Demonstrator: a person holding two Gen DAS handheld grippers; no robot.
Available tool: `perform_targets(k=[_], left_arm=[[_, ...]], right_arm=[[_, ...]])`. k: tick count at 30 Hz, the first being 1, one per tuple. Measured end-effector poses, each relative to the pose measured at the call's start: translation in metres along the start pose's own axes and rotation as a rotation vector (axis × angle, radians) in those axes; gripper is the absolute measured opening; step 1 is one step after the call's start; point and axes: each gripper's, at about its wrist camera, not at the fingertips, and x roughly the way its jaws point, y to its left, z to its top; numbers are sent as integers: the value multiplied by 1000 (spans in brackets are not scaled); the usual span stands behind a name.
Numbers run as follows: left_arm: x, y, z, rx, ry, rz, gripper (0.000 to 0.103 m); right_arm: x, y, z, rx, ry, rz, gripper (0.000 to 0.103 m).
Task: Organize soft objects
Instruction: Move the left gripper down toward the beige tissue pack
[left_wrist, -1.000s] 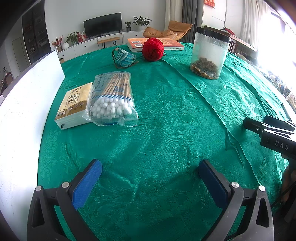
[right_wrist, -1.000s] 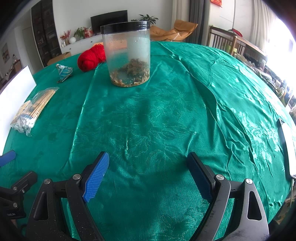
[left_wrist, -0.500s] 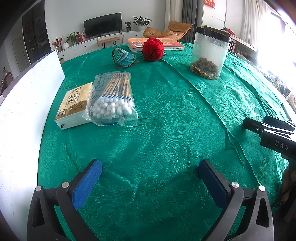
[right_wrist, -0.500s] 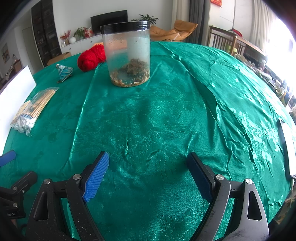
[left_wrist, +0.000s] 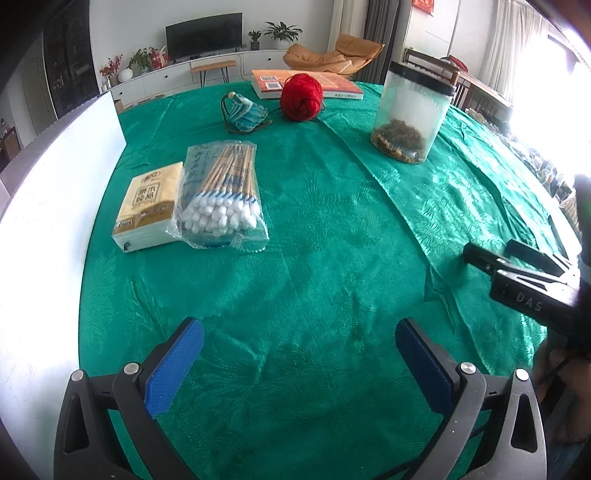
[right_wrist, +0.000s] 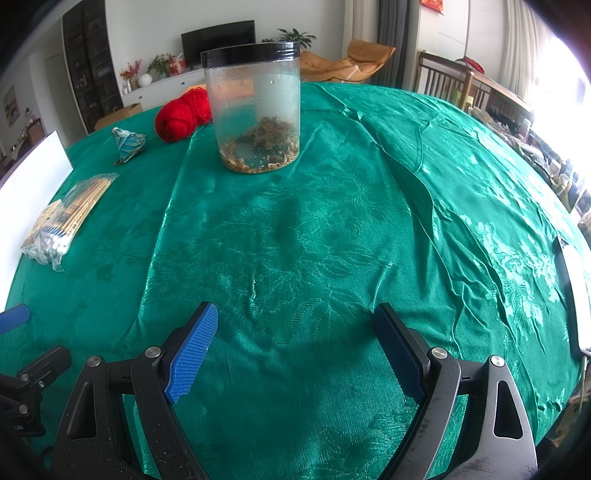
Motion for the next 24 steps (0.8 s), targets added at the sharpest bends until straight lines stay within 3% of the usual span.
perform_targets(k=[5,11,14,16,17,19,20,21,23,24], left_arm=[[-22,15,49,-61,-70,33,103],[28,79,100,-348,58,212,103],[57,98,108,-383,92,327,103],[73,106,111,-394,107,342,103],[77,110,110,-428,100,301,103],[84,109,107,-489,122,123,102],[81,92,109,-411,111,60,102],[82,68,108,-302,156,-62,102],[74,13,100,-46,227,-212,95],[66,-8,93,50,235,-230,92]], right_arm=[[0,0,0,0,0,0,88],[0,0,0,0,0,1,88],[0,0,0,0,0,1,88],[-1,0,0,0,0,1,88],[-1,0,0,0,0,1,88],[-1,0,0,0,0,0,88],[-1,0,0,0,0,1,88],[-1,0,0,0,0,0,89],[0,0,0,1,0,0,89],[0,0,0,1,0,0,89]])
